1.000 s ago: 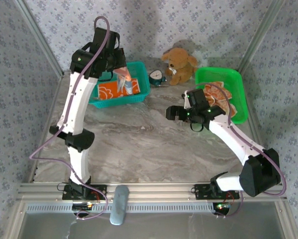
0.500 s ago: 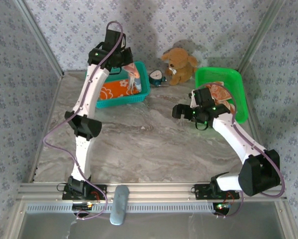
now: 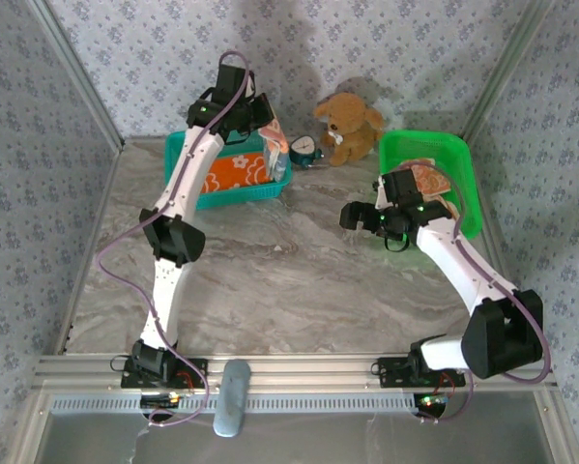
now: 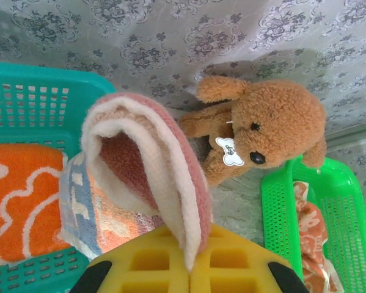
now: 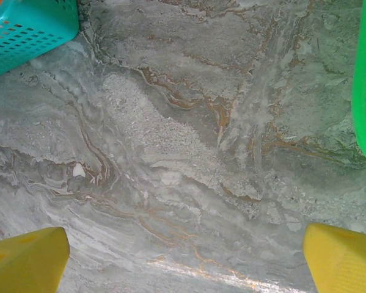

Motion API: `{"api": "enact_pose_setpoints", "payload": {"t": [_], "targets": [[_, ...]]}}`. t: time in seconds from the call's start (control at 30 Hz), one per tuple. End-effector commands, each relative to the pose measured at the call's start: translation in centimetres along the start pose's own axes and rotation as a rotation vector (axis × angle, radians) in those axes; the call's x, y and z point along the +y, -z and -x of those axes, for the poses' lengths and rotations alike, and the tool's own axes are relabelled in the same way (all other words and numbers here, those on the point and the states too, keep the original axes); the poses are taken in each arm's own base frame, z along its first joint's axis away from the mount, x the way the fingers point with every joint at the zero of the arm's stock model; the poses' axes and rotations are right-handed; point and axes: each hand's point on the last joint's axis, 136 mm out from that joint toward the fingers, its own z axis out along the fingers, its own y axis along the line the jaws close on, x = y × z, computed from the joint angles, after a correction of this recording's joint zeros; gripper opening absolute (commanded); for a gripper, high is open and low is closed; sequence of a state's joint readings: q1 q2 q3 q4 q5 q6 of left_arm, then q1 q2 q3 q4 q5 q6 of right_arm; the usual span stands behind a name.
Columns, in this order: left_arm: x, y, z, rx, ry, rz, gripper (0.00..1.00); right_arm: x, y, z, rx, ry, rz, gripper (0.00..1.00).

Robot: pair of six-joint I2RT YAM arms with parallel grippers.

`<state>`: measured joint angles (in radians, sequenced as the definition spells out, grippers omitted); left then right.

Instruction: Fold and stack the towels

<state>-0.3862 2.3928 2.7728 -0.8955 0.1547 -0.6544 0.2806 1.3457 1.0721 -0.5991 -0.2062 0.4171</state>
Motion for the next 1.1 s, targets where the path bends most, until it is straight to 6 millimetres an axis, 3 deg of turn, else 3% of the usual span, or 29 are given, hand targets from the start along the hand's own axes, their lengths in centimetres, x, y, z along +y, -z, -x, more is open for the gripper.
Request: {"api": "enact_pose_setpoints", "payload": {"t": [0.0, 0.27, 0.33, 0.6, 1.07], "targets": [[-1.9, 1.0, 2.5, -0.077, 0.046, -0.091, 0.0, 0.0, -0.3, -0.1, 0.021, 0.009, 0.01, 1.0], [-4.6, 2.2, 2.7, -0.083, 0.091, -0.177, 0.0, -0.1, -0.7, -0.4, 0.038, 0.003, 0.011, 1.0], [-4.4, 2.0, 2.4, -0.073, 0.084, -0.172, 0.0, -0.2, -0.9, -0.6, 0.047, -0.001, 0.014, 1.0], [-0.6, 0.5, 1.2, -0.001, 0.058, -0.078, 0.0, 0.0, -1.2, 0.1, 0.015, 0.007, 0.021, 1.0], [3.4, 0.7, 1.5, 0.028, 0.038, 0.017, 0.0, 0.2, -1.6, 0.1, 0.02, 0.011, 0.021, 1.0]]}}
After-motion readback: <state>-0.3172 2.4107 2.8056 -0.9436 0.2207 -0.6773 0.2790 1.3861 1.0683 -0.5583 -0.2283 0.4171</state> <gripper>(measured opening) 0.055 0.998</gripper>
